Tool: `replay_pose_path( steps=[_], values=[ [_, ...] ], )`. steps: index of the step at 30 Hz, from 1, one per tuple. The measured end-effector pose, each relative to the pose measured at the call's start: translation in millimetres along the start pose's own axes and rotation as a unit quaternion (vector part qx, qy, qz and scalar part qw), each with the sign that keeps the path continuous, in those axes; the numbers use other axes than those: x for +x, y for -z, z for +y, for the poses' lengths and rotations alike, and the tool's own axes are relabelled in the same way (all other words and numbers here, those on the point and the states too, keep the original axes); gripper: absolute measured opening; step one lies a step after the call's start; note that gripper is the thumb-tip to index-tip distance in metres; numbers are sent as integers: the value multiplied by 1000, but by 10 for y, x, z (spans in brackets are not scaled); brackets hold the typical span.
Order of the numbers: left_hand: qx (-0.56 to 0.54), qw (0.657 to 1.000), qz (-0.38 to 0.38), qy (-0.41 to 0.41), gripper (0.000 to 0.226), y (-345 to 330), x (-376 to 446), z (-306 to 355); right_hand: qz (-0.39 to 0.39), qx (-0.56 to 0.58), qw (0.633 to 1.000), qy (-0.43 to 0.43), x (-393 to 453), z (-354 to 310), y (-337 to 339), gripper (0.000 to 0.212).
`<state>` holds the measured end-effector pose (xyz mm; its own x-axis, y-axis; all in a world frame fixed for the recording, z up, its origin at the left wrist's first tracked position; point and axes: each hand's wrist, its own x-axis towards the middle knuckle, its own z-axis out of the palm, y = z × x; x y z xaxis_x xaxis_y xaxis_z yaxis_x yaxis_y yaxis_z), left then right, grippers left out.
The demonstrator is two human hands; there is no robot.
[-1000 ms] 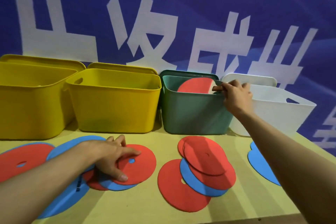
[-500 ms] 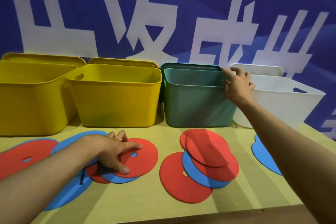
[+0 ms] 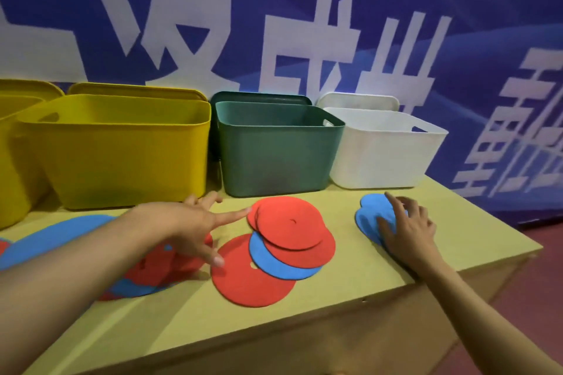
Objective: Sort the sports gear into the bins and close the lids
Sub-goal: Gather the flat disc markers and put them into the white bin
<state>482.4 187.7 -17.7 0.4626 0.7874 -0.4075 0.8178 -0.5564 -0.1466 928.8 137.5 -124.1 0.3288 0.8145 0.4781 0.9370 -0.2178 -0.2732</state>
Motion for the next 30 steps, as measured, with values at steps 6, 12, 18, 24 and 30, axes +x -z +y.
replay_pose_path(
  steps=[6, 12, 18, 24, 30],
  values=[
    [-8, 996, 0, -86, 116, 213, 406, 738, -65, -38, 994, -80, -2, 105, -101, 68],
    [26, 992, -9, -121, 123, 501, 746, 1062, -85, -15, 983, -159, 87, 132, -98, 79],
    [81, 987, 43, -130, 98, 516, 1008, 1147, -40, 130, 978, -156, 209, 262, -35, 70],
    [88, 983, 67, -147, 91, 378, 1036, 1051, -123, 105, 976, -145, 461, 457, -31, 96],
    [80, 981, 86, -156, 87, 315, 1078, 1014, -193, 41, 971, -133, 591, 518, -64, 111]
  ],
)
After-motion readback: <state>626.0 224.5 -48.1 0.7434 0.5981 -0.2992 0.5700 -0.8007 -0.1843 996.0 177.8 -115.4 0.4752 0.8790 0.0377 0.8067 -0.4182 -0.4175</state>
